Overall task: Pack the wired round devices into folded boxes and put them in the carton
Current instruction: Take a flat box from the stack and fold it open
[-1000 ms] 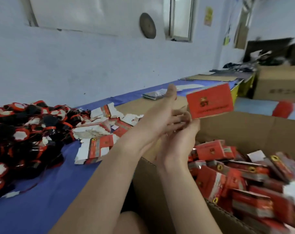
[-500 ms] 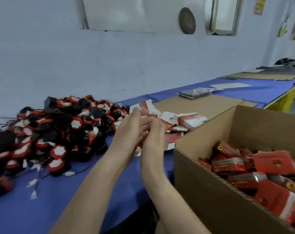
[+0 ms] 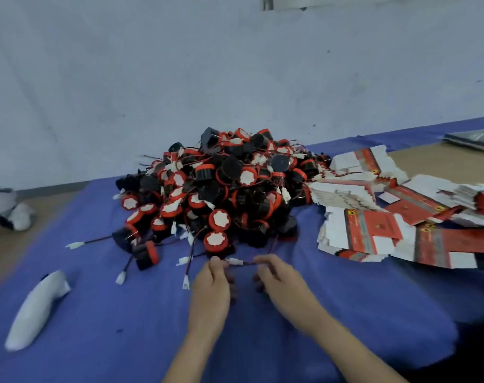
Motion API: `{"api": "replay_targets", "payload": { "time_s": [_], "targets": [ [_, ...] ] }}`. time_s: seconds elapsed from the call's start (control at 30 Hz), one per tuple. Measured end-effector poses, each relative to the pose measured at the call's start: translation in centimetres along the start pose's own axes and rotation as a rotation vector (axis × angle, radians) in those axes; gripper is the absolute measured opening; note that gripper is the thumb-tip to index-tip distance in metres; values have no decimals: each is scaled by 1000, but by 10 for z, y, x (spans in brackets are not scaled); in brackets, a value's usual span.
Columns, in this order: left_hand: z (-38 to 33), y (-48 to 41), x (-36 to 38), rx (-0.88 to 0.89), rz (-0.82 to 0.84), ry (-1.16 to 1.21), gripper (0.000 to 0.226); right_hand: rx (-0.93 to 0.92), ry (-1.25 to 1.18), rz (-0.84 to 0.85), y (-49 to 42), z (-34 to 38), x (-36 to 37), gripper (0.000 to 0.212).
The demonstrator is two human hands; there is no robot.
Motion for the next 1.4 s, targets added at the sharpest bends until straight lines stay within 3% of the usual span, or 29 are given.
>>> {"api": "replay_targets", "payload": {
  "time_s": [0.1,0.3,0.4,0.53,0.63,0.77,0.9,1.0,1.1,1.23,1.33,1.4],
  "targets": [
    [13,-12,-1,48,41,-129,38,-1,-3,38,-16,-3,-2,21],
    [18,-23,-2,66,10,-187,43,-40,100,-80,-24,-6,-14,28],
    [19,-20,2,99,13,-231,43,-156,296,-181,-26,-8,-29,23],
    [21,-13,5,102,12,-289,42,-238,670,-409,-20,-9,-61,33],
    [20,-12,6,96,-3,-278,43,-48,876,-448,-18,-14,-86,52],
    [20,-10,6,95,-11,-271,45,239,1010,-336,-13,-27,-108,64],
    [19,-9,7,103,-14,-267,48,204,1065,-380,-7,-25,-116,43],
    [18,-9,8,107,-21,-274,50,172,1067,-406,-2,-18,-116,38],
    [17,-7,7,123,-24,-272,47,80,1009,-481,2,-7,-116,35],
    [10,-1,6,158,-66,-256,42,-286,739,-780,12,14,-127,25],
    [3,4,5,175,-92,-103,36,-395,332,-941,22,26,-133,21],
    [-3,7,4,186,-103,4,36,-405,-70,-921,22,31,-131,22]
  ]
}}
Point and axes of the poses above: each hand's wrist, its own y-axis away from the middle knuckle, its own x-axis out of the palm, z = x × y, the point moved 2 cm from there along -y, towards the middle knuckle, and after that the axes turned 2 degrees about -x, right-handed, at the moved point
